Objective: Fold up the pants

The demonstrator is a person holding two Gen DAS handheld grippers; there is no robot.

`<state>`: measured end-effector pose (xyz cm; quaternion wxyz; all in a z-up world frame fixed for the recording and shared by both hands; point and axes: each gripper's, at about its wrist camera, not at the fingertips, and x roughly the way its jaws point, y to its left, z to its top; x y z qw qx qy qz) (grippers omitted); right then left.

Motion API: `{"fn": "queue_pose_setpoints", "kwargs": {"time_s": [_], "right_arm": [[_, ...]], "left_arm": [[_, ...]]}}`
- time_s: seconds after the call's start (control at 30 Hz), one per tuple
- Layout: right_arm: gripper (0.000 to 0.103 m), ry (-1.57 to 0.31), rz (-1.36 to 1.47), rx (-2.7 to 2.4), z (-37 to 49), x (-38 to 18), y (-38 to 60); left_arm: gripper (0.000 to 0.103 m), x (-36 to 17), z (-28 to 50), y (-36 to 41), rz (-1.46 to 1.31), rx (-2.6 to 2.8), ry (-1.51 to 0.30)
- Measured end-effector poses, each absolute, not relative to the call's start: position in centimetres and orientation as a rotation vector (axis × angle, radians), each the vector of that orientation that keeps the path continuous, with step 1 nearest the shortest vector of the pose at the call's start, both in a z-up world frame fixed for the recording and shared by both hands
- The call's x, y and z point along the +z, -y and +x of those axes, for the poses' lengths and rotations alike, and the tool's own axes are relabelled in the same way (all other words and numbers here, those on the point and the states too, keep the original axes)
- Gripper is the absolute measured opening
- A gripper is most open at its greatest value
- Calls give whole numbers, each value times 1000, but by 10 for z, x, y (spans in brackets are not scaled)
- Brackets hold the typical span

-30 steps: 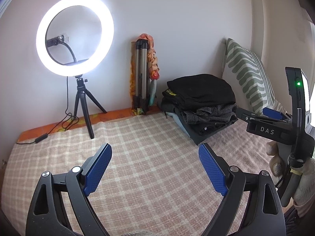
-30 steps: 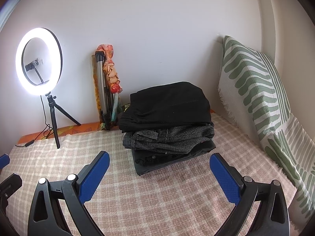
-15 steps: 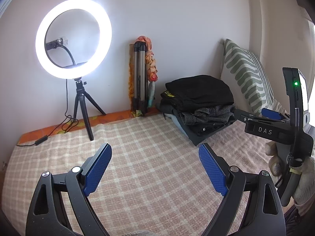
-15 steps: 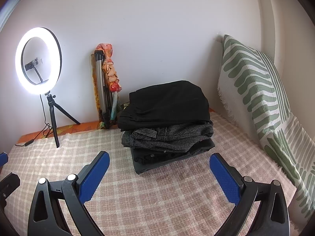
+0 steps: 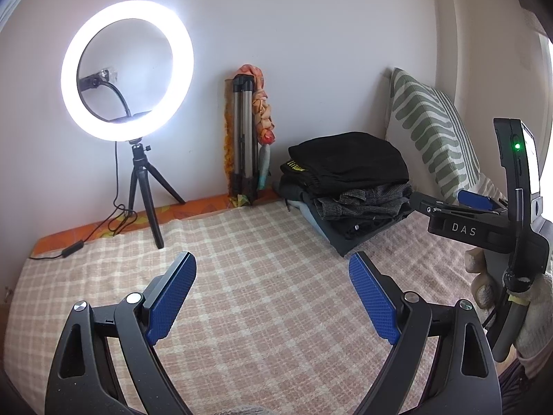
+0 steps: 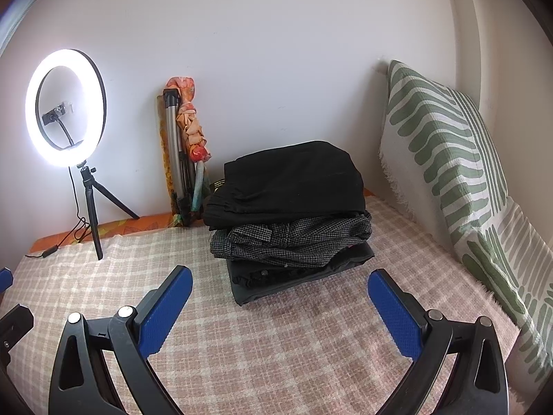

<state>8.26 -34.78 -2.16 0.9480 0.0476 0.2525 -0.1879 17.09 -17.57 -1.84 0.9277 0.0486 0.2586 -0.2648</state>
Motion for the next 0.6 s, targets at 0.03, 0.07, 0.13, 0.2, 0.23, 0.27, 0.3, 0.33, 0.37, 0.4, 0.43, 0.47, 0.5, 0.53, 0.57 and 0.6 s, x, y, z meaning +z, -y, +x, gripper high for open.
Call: {"fn": "queue_pose_setpoints", "kwargs": {"time_s": [0.03,0.07,0.13,0.2,0.23,0.27,0.3,0.33,0.37,0.4,0.43,0.47,0.5,0.53,0.57,0.6], "right_arm": [[103,-515,96,-382,83,-22,348],[103,-515,94,-382,83,-22,347],[103,-516,91,-381,84,-22,346],[103,-516,90,-380,84,-22,346],[103,-516,90,-380,84,-23,346],[103,-517,90,-379,84,-23,346],[103,-517,88,-379,84,-23,346],[103,-517,89,-380,84,-23,345],[103,-516,88,-378,84,-23,345],[103,-517,88,-378,84,-23,345],[103,-517,89,-377,84,-23,345],[103,-518,89,-376,85,-23,345],[103,-519,89,-376,85,-24,344],[103,-520,88,-377,85,-24,344],[103,-520,88,-377,86,-24,344],[103,-522,89,-376,86,-24,344]], "left_arm": [[90,-18,171,176,102,-543,-529],[90,-18,171,176,104,-542,-528],[90,-18,171,176,107,-539,-526],[90,-19,172,175,103,-546,-533],[90,-19,172,175,101,-552,-540],[90,-19,173,175,97,-554,-544],[90,-20,173,174,97,-553,-543],[90,-20,173,174,99,-550,-540],[91,-20,173,174,103,-548,-537],[91,-20,171,174,106,-551,-532],[90,-20,170,174,109,-552,-526],[90,-20,170,174,111,-553,-523],[90,-19,169,174,112,-555,-523],[90,-19,169,174,113,-559,-524],[90,-19,169,173,113,-562,-525],[90,-19,169,173,114,-561,-525]]}}
